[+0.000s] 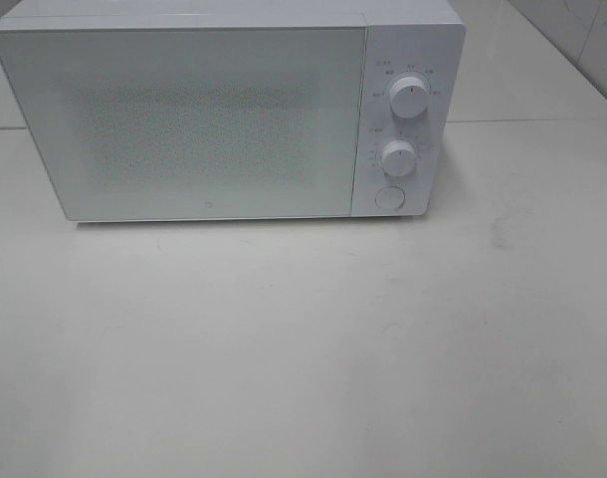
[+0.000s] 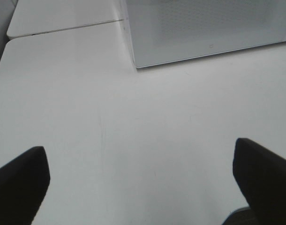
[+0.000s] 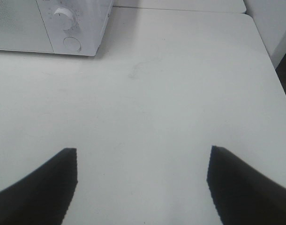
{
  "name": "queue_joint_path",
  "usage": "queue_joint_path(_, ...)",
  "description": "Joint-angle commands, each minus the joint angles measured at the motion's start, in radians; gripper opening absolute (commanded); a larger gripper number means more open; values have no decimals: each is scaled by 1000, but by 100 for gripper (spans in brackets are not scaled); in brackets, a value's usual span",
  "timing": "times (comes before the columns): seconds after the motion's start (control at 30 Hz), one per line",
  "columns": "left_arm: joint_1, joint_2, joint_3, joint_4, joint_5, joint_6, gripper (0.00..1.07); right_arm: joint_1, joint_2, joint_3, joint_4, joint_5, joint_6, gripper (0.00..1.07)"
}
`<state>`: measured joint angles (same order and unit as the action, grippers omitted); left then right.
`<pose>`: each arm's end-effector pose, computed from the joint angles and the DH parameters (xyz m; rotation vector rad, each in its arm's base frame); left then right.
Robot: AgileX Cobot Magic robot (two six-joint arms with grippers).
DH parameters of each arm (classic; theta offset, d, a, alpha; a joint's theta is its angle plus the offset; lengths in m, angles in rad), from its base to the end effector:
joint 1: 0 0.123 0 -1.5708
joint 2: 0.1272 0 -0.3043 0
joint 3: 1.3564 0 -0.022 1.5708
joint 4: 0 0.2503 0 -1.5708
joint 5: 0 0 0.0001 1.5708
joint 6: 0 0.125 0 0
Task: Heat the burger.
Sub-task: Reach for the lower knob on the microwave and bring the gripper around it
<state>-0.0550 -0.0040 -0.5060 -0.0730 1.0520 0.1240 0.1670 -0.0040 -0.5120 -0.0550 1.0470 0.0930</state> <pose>0.0043 -0.0082 0.2646 0.1843 2.0153 -0.0434 0.0053 -0.0051 0.2669 -0.0719 2.0135 0.1001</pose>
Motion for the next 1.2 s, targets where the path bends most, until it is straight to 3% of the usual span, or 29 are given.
queue_joint_path(0.03,1,-22,3,28,-12,-49,100,-3,-16,-1,-6,-7,3,76)
queue_joint_path(1.2,1,-22,3,22,-13,-41,100,0,-14,-18,-9,-26,2,76)
